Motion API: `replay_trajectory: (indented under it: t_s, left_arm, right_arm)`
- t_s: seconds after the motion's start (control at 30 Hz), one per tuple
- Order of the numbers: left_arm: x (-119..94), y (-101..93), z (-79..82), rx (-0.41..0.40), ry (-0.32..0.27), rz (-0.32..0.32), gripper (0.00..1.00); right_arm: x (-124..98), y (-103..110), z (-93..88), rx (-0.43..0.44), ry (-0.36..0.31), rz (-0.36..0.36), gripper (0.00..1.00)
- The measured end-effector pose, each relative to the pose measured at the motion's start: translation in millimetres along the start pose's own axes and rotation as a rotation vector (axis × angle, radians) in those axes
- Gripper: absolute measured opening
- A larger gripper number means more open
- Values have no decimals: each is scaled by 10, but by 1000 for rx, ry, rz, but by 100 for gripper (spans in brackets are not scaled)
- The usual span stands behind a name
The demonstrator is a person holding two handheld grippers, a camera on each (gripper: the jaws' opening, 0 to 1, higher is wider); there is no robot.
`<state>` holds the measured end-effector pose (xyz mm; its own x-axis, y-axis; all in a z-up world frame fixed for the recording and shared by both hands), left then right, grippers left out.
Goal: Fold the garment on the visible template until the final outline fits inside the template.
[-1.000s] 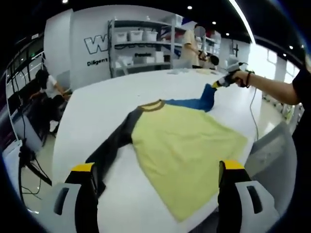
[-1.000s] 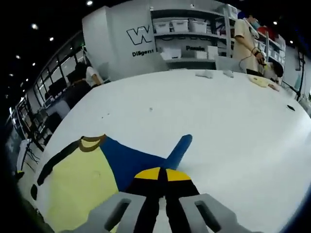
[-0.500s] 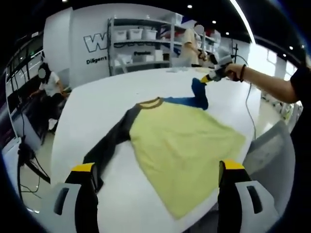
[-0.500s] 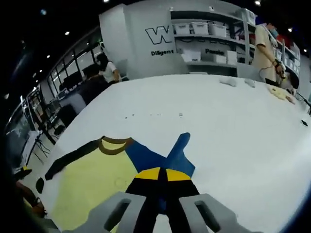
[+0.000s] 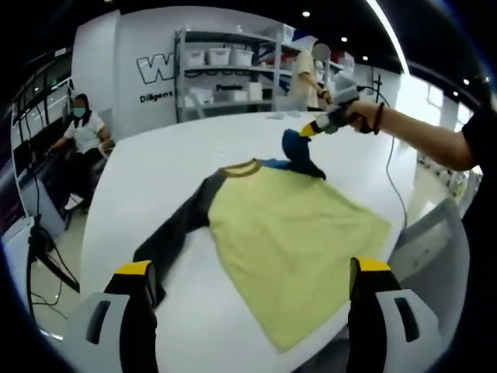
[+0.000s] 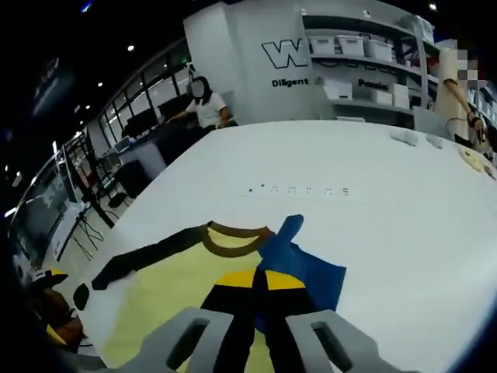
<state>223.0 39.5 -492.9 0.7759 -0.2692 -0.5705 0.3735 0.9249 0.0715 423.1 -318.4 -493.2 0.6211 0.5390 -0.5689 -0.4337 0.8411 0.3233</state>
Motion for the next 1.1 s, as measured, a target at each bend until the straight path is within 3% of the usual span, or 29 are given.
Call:
replay_trajectory:
  t_s: [0.37, 0.57, 0.7, 0.8, 1.1]
  left_arm:
    - [-15, -2, -32, -13, 2, 1, 99]
    - [-7, -2, -49, -18, 9, 1, 99]
    - [-20, -11, -39, -13, 7, 0, 99]
    - [-31, 2, -11, -29, -25, 12, 99]
    - [-68, 71, -34, -34, -22, 38, 98]
  right_arm:
    - [245, 339, -105, -69, 58, 52, 0]
    - [367, 497, -192, -154, 102, 56, 0]
    - [511, 516, -268, -217, 143, 35, 0]
    - [615, 539, -337, -252, 173, 16, 0]
    - [830, 619, -574, -358, 265, 23, 0]
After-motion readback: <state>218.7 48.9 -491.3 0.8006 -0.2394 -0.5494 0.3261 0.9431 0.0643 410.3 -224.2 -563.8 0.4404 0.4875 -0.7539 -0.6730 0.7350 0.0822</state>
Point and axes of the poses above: the point that each gripper's makers call its tool centre point, and the gripper's own axes: x roughly forward along the fingers, y roughly to its left, z roughly out of its top, the point moved 10 cm from there along -x, roughly backward along the fingers, and after that the axes turned 12 degrees about z, right-handed, at the moved point
